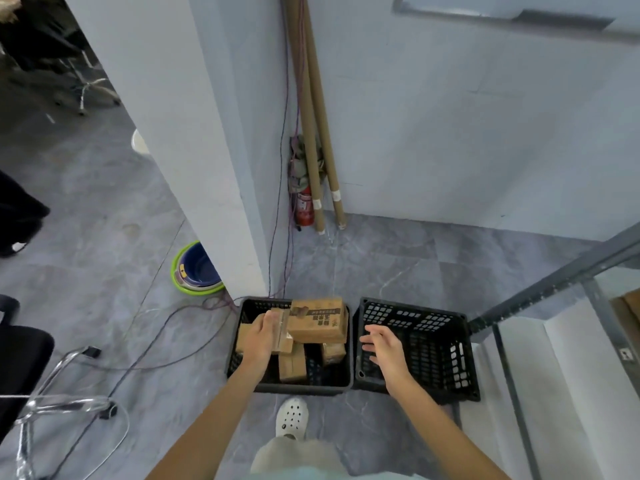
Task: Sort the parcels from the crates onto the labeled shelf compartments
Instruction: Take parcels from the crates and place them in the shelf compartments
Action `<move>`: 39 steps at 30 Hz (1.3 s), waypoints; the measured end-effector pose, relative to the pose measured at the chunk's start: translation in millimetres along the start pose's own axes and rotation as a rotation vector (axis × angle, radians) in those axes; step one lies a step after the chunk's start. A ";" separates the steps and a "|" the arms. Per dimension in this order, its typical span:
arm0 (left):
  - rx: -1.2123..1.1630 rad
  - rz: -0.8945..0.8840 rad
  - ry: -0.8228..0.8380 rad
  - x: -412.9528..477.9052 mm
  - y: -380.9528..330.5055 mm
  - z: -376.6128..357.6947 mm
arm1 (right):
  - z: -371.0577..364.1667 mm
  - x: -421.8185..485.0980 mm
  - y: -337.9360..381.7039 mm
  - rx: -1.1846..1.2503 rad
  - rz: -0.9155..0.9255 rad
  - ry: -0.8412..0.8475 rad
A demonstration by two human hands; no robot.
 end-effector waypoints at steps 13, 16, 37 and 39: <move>0.233 0.025 0.047 133.5 -7.7 0.4 | -48.5 100.0 5.9 0.023 -0.200 -0.051; 0.337 0.091 0.054 145.2 -17.9 -10.6 | -47.2 137.3 -4.9 -0.091 -0.219 -0.017; 0.387 0.464 0.209 421.4 234.6 -135.8 | -136.6 347.2 -307.9 -0.127 -0.294 0.136; 0.336 0.515 0.225 436.0 259.3 -135.3 | -134.6 345.1 -316.4 -0.106 -0.283 0.117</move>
Point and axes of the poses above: each hand's wrist, its own x-axis towards the middle knuckle, its own z-axis out of the back of the hand, y = z × x, the point moved 5 cm from there along x, towards the middle knuckle, and after that the axes turned 10 degrees about z, right-handed, at the moved point
